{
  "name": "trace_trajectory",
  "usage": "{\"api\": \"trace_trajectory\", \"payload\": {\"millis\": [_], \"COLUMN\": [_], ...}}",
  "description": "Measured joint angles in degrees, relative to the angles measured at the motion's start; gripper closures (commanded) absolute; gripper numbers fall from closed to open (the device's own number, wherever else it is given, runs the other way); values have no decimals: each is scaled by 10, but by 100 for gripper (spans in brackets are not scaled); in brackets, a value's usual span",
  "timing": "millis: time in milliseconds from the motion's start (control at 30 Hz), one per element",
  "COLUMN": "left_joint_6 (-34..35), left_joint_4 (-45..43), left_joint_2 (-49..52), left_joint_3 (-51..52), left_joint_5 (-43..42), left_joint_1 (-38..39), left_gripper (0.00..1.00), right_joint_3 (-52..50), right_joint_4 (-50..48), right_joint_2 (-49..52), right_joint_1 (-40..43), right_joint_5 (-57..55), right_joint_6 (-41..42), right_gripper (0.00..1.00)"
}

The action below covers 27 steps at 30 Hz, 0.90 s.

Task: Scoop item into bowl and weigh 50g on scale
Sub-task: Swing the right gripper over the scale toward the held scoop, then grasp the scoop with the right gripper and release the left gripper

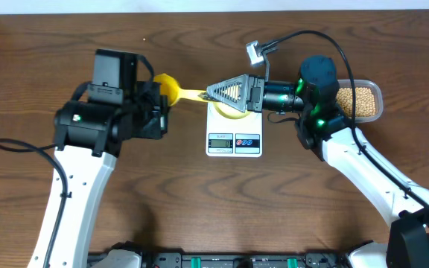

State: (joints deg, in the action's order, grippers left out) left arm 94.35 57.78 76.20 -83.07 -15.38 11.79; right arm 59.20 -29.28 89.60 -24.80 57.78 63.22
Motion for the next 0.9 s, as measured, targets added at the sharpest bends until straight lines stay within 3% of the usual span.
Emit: {"api": "trace_trajectory", "payload": {"millis": [233, 500, 667, 900], "left_joint_6": [6, 6, 11, 32], "left_joint_4": [-14, -15, -17, -27], "left_joint_2": [0, 5, 9, 10], "left_joint_3": [0, 0, 0, 0], "left_joint_5": [-2, 0, 3, 3], "left_joint_1": [27, 43, 43, 43], "left_gripper": [93, 93, 93, 93], "right_joint_3": [0, 0, 0, 0], "right_joint_4": [0, 0, 3, 4], "right_joint_2": [0, 0, 0, 0], "right_joint_1": [0, -10, -12, -17], "right_joint_5": [-10, -17, -17, -20], "right_joint_6": [11, 13, 12, 11], "right_gripper": [15, 21, 31, 32]}}
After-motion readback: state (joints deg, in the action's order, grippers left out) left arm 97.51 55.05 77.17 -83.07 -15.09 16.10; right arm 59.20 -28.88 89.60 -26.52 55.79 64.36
